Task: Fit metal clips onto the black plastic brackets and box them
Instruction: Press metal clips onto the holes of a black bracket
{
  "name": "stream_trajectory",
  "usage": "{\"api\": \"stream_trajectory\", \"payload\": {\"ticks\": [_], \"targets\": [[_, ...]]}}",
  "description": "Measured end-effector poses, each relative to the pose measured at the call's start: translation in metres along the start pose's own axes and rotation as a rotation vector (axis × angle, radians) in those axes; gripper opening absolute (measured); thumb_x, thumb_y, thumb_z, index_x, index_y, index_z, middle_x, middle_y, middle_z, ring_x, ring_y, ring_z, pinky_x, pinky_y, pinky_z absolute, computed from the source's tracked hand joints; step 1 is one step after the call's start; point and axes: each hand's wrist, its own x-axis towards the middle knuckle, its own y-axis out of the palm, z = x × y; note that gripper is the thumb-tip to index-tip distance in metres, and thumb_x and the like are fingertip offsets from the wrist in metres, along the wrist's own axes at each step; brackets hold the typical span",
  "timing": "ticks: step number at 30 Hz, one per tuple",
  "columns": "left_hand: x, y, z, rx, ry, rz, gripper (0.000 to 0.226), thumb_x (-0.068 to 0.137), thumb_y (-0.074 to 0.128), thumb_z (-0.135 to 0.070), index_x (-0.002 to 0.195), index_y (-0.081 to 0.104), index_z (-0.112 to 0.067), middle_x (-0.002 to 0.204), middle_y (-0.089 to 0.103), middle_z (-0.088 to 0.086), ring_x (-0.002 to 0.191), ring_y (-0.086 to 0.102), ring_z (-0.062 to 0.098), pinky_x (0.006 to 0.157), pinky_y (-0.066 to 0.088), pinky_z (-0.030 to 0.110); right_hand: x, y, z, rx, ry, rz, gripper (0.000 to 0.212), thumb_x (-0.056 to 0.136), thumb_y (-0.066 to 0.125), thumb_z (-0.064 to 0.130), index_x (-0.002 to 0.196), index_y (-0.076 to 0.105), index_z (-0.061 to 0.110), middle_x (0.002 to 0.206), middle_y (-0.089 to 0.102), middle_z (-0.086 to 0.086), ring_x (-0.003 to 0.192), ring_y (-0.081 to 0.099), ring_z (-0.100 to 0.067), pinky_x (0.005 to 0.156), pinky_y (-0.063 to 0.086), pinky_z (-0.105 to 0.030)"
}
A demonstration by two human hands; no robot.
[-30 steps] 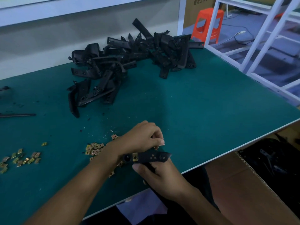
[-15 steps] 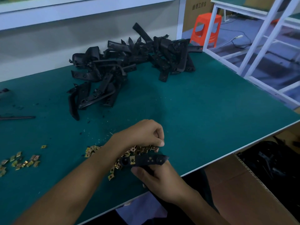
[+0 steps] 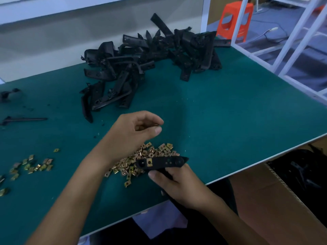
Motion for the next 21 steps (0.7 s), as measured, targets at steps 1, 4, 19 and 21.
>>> {"api": "stream_trajectory", "payload": {"ticks": [1,4,19,21], "targets": [[-0.007,-0.001,-0.003,-0.068,-0.018,-0.016,0.011,0.09,0.075,-0.023,0.097,0.074,-0.032,0.095,0.078,-0.003,0.089,0.073,0.012,0.085,0.055,0.019,0.0,0.0,0.0,0.005,0.006,0.002,0.05,0.097,0.049,0.067,0.104,0.065,0.02,0.076,0.065,-0.008,0.064,0.072,-0.011,0.059,0.054,-0.052],[-0.023,-0.001,-0.007,-0.162,-0.05,-0.014,0.016,0.081,0.076,-0.034,0.097,0.072,-0.034,0.091,0.078,0.005,0.086,0.074,0.021,0.086,0.057,0.026,0.0,0.0,0.002,0.022,0.012,0.015,0.053,0.096,0.049,0.069,0.104,0.064,0.018,0.077,0.065,-0.01,0.064,0.073,-0.012,0.06,0.055,-0.052],[-0.022,0.019,-0.003,-0.079,-0.121,0.094,0.011,0.087,0.075,-0.023,0.092,0.077,-0.013,0.083,0.078,0.003,0.073,0.068,0.006,0.07,0.052,0.016,0.001,-0.001,0.009,-0.09,-0.075,-0.017,0.021,0.1,0.05,0.055,0.08,0.052,0.056,0.063,0.062,0.013,0.06,0.07,-0.005,0.055,0.048,-0.024],[-0.023,0.018,-0.003,-0.039,-0.122,0.133,0.011,0.095,0.068,-0.015,0.099,0.078,-0.012,0.087,0.078,0.001,0.077,0.068,0.002,0.074,0.051,0.013,0.002,-0.001,0.009,-0.079,-0.061,-0.011,0.024,0.101,0.05,0.055,0.078,0.053,0.051,0.062,0.062,0.009,0.06,0.069,-0.008,0.056,0.052,-0.033]]}}
